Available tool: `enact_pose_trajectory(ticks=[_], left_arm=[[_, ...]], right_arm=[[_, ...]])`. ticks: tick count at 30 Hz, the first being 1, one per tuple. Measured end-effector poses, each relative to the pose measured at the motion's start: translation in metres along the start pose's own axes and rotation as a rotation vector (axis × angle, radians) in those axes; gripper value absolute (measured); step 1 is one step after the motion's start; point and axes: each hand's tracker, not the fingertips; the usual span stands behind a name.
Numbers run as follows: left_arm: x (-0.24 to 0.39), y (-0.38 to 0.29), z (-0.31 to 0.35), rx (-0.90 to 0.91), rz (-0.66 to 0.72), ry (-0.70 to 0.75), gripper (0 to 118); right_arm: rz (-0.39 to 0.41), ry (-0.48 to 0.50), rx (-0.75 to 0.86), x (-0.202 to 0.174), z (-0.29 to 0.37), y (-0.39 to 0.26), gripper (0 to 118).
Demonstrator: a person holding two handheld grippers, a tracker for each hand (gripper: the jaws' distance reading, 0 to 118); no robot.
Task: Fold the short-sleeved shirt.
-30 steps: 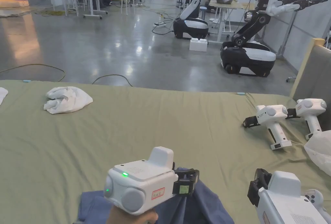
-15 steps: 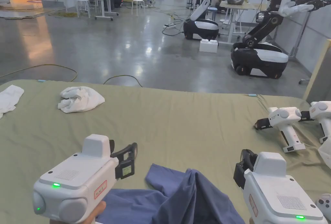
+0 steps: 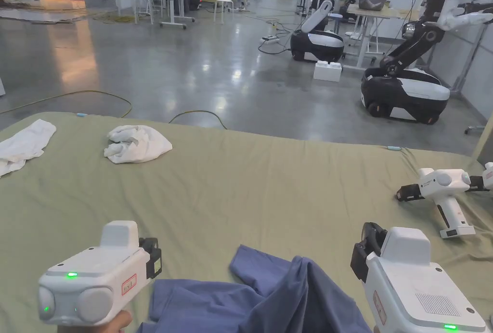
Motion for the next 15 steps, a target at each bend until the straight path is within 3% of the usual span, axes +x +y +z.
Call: enact_pose_trajectory(ticks=[6,8,10,11,13,15], left_arm=[[-0.029,-0.007,-0.078,-0.214,0.049,-0.002,2],[-0.033,-0.009,-0.097,-0.276,0.055,0.024,28],[-0.04,-0.014,-0.121,-0.336,0.059,0.018,75],[-0.035,-0.017,-0.122,-0.346,0.061,0.032,82],[-0.035,-0.025,-0.144,-0.386,0.06,0.059,82],[-0.015,-0.021,-0.109,-0.434,0.017,0.099,82]], right_arm=[[-0.004,-0.019,-0.037,0.013,-0.003,-0.011,2],[-0.006,-0.029,-0.051,0.018,-0.004,-0.015,2],[-0.009,-0.04,-0.063,0.023,-0.004,-0.019,2],[-0.008,-0.045,-0.07,0.026,-0.004,-0.021,2],[-0.004,-0.056,-0.085,0.031,-0.004,-0.026,2],[0.0,-0.068,-0.103,0.037,-0.004,-0.03,2]])
